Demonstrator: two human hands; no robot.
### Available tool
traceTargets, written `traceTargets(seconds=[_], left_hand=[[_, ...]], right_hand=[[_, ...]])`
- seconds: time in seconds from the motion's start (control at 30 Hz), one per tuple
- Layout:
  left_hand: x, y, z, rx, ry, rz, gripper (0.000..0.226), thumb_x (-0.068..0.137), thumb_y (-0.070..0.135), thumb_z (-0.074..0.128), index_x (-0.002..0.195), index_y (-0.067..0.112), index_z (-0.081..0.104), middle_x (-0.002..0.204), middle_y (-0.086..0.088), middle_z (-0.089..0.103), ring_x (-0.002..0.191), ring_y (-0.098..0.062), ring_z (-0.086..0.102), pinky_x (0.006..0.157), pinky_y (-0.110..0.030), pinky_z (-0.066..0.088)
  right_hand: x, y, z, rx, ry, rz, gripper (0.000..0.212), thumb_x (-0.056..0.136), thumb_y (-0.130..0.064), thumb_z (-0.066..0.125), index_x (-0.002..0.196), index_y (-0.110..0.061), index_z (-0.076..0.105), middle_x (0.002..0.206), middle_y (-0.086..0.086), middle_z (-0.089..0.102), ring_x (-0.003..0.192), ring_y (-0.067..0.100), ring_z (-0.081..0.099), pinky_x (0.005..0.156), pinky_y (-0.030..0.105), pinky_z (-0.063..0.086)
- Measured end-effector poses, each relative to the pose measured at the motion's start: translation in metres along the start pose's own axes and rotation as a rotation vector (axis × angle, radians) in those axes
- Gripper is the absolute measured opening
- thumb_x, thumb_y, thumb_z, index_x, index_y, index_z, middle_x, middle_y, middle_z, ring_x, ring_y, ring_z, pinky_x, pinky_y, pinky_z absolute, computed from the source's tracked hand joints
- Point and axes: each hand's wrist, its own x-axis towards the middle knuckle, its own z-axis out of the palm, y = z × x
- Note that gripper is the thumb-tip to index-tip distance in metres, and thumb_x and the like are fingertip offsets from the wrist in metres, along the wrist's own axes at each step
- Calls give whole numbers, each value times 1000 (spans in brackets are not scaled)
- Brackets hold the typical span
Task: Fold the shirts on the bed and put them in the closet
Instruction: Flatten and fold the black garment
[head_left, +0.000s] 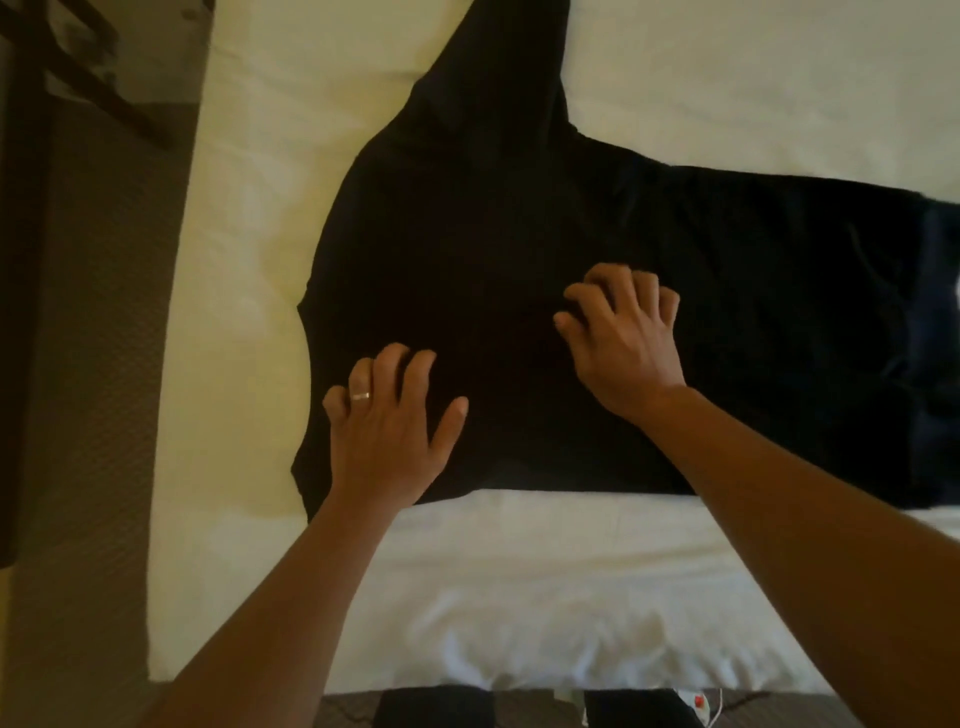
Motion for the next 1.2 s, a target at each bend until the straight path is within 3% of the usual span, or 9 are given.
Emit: traceTargets(seconds=[0.07,0.13,0.23,0.4,0.53,0.7,0.87,1.03,1.2], left_hand=[[-15,5,-4,-22,-13,113,63,90,62,50,137,20,51,142,-10,50,125,-35,46,93,-47,35],[-35,5,-6,-21,-123,190,73,87,66,48,146,23,45,154,-8,44,137,-35,44,100,-51,39],[-50,-5,-10,20,-238,193,84,83,64,47,156,23,36,164,-8,33,147,-36,37,105,-56,40],[-51,-31,-13,153,-231,322,89,79,37,72,158,21,35,165,-12,30,146,-40,37,104,-58,42],[-52,-47,-16,254,-116,403,82,81,-3,65,157,15,38,160,-18,38,141,-43,44,106,-58,43],[-61,-55,-13,355,-197,416,90,84,5,71,161,15,26,165,-19,25,147,-42,36,112,-60,36],[-67,-15,-21,316,-275,260,98,80,17,73,162,11,18,167,-22,16,153,-41,21,120,-61,23],[-68,60,-13,198,-237,278,90,82,15,65,161,18,23,165,-22,23,150,-44,27,116,-64,30],[-50,72,2,225,-382,179,106,81,12,78,161,24,10,167,-23,13,149,-49,24,111,-66,35]], right_hand=[[-31,-2,-5,61,-53,-122,48,94,-51,52,131,-21,55,135,9,46,119,35,44,98,52,38],[-68,-7,-1,19,-232,-283,66,87,-58,53,143,-22,49,148,11,43,127,37,43,100,55,40],[-100,-14,9,-119,-465,-335,85,85,-65,49,157,-28,27,166,10,18,147,37,26,111,56,35],[-105,-25,14,-164,-437,-343,88,87,-39,66,159,-17,21,166,21,11,151,45,16,115,57,27],[-106,-22,9,-149,-375,-398,85,81,-10,68,157,-10,29,162,24,23,148,48,21,114,55,24],[-112,-15,10,-188,-486,-463,99,93,-15,59,159,-20,-14,164,15,-24,149,40,-22,118,50,-6],[-119,-4,8,-230,-432,-418,102,89,-21,66,160,-21,-7,165,16,-21,151,37,-18,120,53,-2],[-155,54,-8,-294,-415,-102,110,77,-20,80,160,-20,8,167,19,-3,153,40,4,118,55,11],[-191,139,-30,-408,-406,123,102,69,-10,84,157,-17,32,164,25,17,147,49,22,109,67,35]])
